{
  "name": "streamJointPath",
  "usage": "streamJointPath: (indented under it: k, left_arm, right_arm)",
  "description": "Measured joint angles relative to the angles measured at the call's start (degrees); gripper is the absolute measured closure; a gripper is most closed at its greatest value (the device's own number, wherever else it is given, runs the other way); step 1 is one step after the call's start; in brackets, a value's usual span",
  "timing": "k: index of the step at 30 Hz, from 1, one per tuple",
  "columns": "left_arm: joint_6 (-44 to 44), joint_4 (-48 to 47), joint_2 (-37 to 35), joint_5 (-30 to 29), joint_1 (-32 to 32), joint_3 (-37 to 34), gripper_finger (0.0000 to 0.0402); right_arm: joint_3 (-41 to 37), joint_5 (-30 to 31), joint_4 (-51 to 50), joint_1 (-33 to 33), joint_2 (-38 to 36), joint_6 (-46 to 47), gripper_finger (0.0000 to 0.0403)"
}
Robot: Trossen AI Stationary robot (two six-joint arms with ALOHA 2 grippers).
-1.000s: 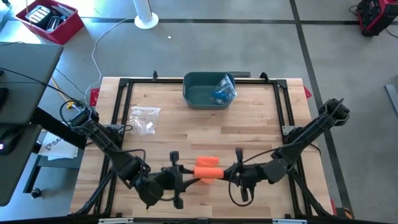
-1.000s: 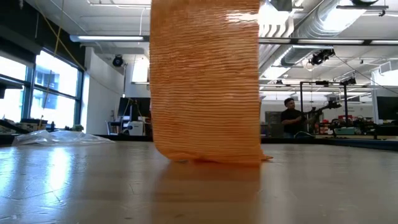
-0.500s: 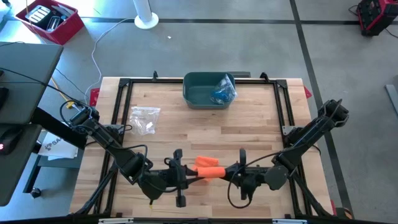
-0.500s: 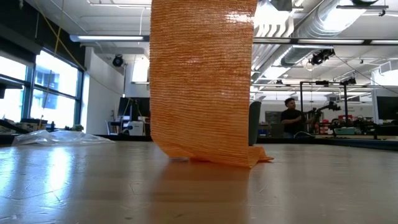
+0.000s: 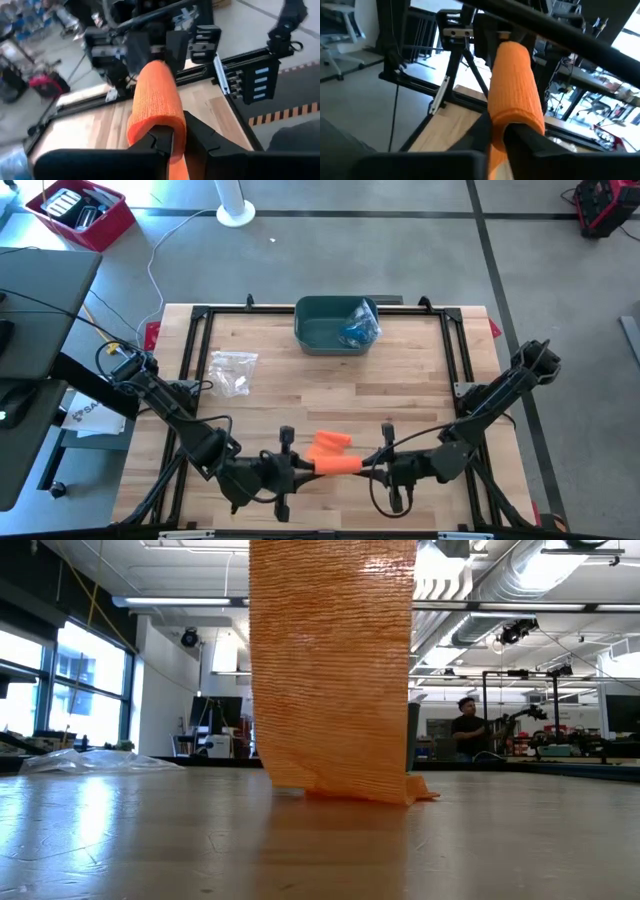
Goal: Roll bandage
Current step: Roll the orange bandage
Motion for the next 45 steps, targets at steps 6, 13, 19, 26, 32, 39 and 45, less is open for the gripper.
streamJointPath:
  k: [6,13,19,26,32,39,45]
  left_arm:
    - [-12.3,-0.3,0.0,-2.1,0.6,-0.2,0.0318]
    - [-22.7,-0.3,0.3,1.0,1.2,-0.3,0.0297]
    - [-26.8,-3.1,0.2,2.0,2.5,-0.3,0.0368]
    - [-12.7,-3.8,0.2,2.9,1.7,-0.2,0.0388]
    - [4.8,-4.9,1.2,3.5,-0.1,-0.1,0.0389]
    - [-0.5,-5.2,2.0,-0.3,-0.7,-0.1,0.0355]
    - [-14.8,-5.4,1.4,-2.5,-0.6,-0.3,0.0314]
  right_arm:
    - [0.0,3.2,-1.5,0.1,0.0,-11.0,0.0374]
    - [0.1,8.4,-11.5,0.0,0.0,-27.3,0.037]
    - [0.1,8.1,-12.3,0.0,0.1,-23.1,0.0354]
    - [0.1,4.3,-11.0,0.7,0.1,-3.0,0.0294]
    - [0.1,-5.3,-6.7,-1.1,0.2,5.6,0.0287]
    - [0.0,-5.4,-5.7,-2.2,0.5,4.1,0.0385]
    - [0.1,1.2,-4.5,-1.1,2.5,-11.9,0.0376]
